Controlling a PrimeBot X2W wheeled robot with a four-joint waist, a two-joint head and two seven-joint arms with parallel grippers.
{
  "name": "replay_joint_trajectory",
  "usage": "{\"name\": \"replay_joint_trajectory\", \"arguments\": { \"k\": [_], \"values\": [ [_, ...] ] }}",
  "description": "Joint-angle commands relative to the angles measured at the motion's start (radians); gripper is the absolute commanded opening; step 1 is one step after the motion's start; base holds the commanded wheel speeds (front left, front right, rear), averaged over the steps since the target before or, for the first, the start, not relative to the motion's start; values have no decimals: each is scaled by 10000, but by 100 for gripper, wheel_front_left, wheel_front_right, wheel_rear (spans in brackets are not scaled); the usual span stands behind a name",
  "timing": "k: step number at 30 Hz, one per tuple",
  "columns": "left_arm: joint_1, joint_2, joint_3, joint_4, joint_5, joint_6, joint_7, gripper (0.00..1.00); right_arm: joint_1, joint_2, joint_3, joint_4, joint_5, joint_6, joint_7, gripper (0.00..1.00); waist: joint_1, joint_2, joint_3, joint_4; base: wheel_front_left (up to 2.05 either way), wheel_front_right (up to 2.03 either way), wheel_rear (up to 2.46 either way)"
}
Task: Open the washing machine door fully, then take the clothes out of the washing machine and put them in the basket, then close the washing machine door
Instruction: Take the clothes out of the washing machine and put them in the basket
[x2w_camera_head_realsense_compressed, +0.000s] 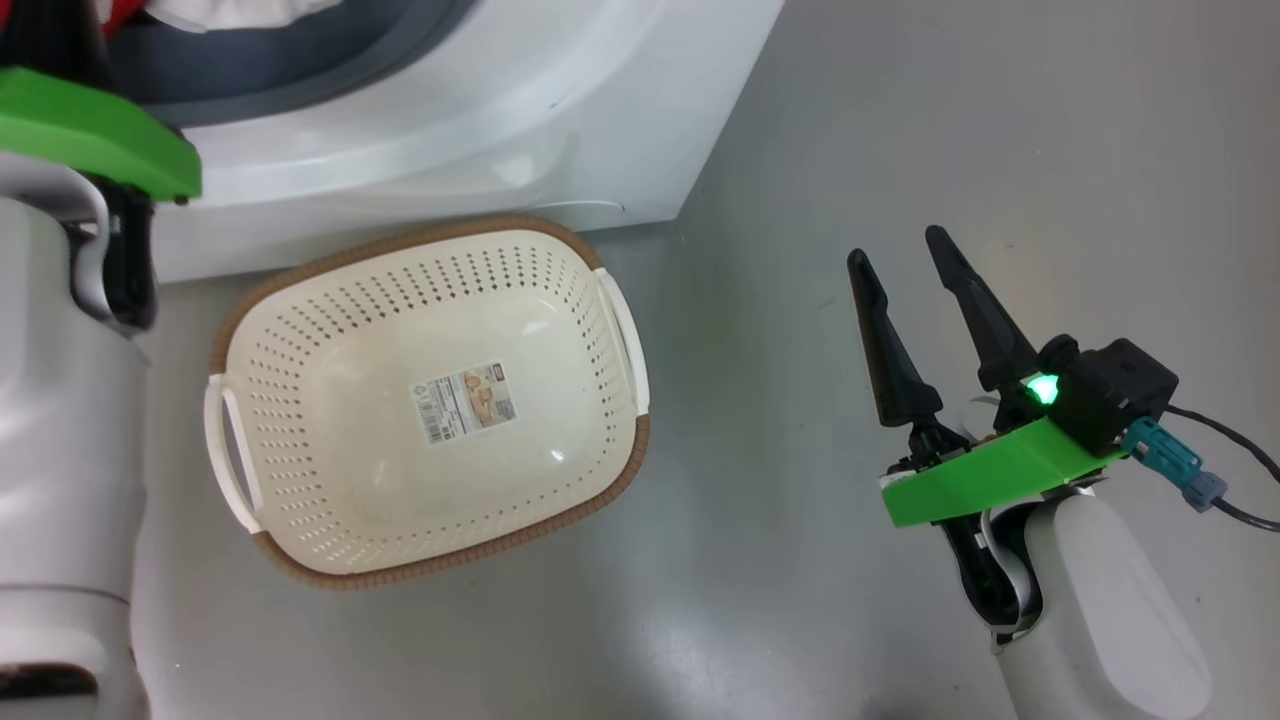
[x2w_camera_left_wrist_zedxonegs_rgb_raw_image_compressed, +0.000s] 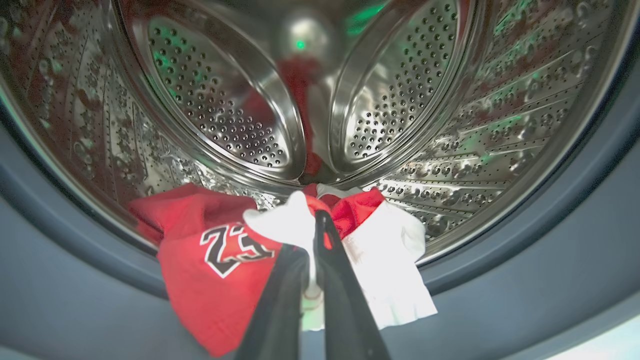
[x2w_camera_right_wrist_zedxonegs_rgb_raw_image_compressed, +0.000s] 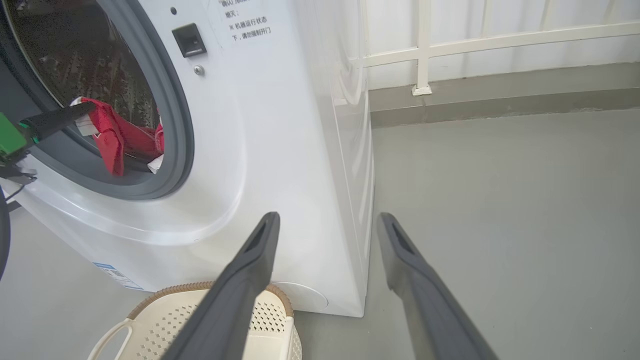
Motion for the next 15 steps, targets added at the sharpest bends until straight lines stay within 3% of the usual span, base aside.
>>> {"name": "replay_joint_trajectory", "arguments": {
  "k": [1,15],
  "values": [
    [387,331,322,-759,272,-113,-78,0,331,110,141,-197,-118,98,-48,100,0,0,-247,162,0,0,0],
    [2897,-424,1412,-4225,1166,-384,-79,0,844,-113,-162,-234,-61,98,-48,100,0,0,-1094,467,0,0,0]
  ]
}}
